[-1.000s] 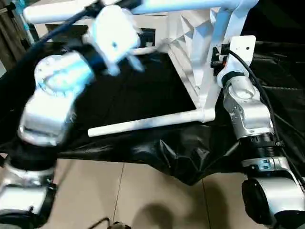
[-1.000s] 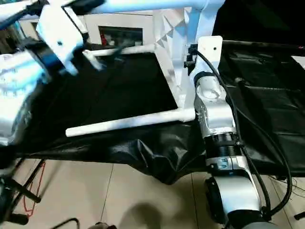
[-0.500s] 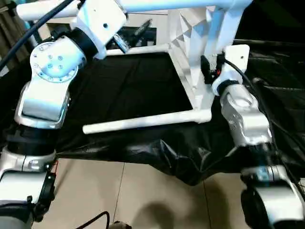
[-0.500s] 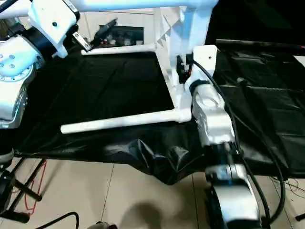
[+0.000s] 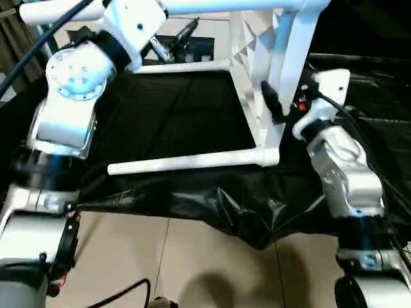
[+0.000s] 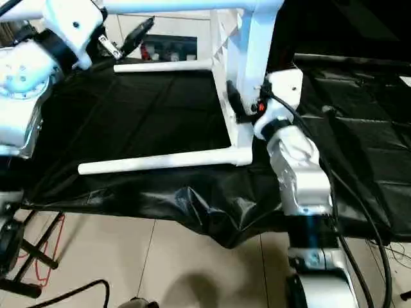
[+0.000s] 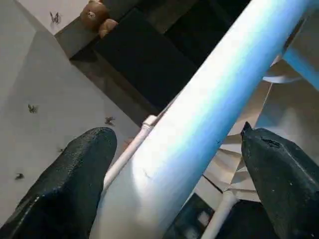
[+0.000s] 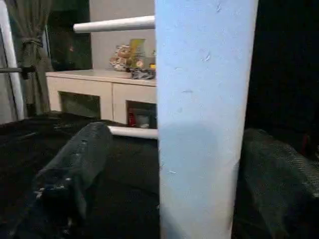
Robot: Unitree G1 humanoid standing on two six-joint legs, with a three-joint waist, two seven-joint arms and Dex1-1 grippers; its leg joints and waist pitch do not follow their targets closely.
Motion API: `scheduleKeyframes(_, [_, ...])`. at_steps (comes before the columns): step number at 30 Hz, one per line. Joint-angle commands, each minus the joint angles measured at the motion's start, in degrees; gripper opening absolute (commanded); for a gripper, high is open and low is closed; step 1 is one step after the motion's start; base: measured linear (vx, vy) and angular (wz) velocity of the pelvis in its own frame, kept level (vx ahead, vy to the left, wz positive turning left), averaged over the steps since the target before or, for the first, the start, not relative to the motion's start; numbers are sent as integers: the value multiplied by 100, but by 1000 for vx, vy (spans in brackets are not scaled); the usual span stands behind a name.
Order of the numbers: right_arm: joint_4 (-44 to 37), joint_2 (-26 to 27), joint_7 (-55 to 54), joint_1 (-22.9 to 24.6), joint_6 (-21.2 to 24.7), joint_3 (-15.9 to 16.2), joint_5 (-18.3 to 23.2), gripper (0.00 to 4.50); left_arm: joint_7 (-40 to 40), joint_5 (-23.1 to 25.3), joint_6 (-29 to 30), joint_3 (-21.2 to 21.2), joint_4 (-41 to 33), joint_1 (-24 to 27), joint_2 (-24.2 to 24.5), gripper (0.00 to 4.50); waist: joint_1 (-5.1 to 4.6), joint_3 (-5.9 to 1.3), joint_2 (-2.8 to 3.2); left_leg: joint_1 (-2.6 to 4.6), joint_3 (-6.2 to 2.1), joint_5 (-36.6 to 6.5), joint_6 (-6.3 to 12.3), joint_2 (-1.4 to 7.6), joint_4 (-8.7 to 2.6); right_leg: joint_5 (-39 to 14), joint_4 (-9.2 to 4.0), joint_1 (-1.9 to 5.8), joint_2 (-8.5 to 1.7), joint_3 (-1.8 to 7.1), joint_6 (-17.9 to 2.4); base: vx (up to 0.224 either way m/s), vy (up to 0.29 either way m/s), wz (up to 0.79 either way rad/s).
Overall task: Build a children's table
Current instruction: Flip table
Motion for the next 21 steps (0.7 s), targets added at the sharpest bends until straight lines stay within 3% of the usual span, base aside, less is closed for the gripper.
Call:
scheduleKeyframes(1, [-216,21,154,63,92,179,62,443,-86,237,-106,-243,310,-57,76,450,25,-370,16,272,-170,-1213,-276,266,-395,-25,-430,118,-298,144,-1058,0,0,0])
scheduleKeyframes(5, [-400,-20,164,139,186,289,-58,443,265,1276,-914,-723,773,-326,513,450,30,-369,14,267,-186,-1261,-339,273,-415,-59,-431,118,-308,145,-940,0,0,0])
scheduleKeyframes(8, [-753,-184,423,277,350,374,-3,443,573,1862,-1026,-902,979,-441,746,450,30,-366,10,269,-195,-1251,-372,279,-416,26,-417,118,-303,143,-832,0,0,0])
scheduleKeyframes(12, [-1219,-413,773,485,535,440,193,443,880,2094,-1045,-884,1151,-537,833,450,74,-369,-3,263,-195,-1137,-299,277,-399,249,-397,131,-308,140,-889,0,0,0])
scheduleKeyframes(16, [-1865,-662,1291,791,782,488,621,443,1209,2217,-1038,-787,1418,-691,877,450,94,-365,-6,266,-203,-1230,-234,290,-406,113,-407,119,-327,139,-961,0,0,0])
scheduleKeyframes(18, [-2002,-760,1426,864,834,504,671,450,1209,2217,-1049,-767,1466,-720,873,423,104,-354,-11,270,-200,-1279,-236,291,-410,48,-419,112,-323,143,-975,0,0,0])
scheduleKeyframes(19, [-2266,-974,1706,1022,925,537,769,450,1175,2231,-1048,-745,1498,-721,878,412,121,-355,14,274,-207,-1287,-246,296,-415,23,-418,108,-328,143,-986,0,0,0])
scheduleKeyframes(20, [-2288,-993,1730,1036,932,537,777,450,1167,2226,-1054,-742,1500,-717,877,412,135,-352,-1,274,-208,-1321,-247,305,-414,31,-426,112,-333,146,-981,0,0,0])
scheduleKeyframes(21, [-2440,-1094,1896,1115,1024,537,906,450,1106,2199,-1061,-740,1509,-678,875,402,145,-350,35,278,-210,-1349,-258,303,-413,12,-425,102,-338,147,-983,0,0,0])
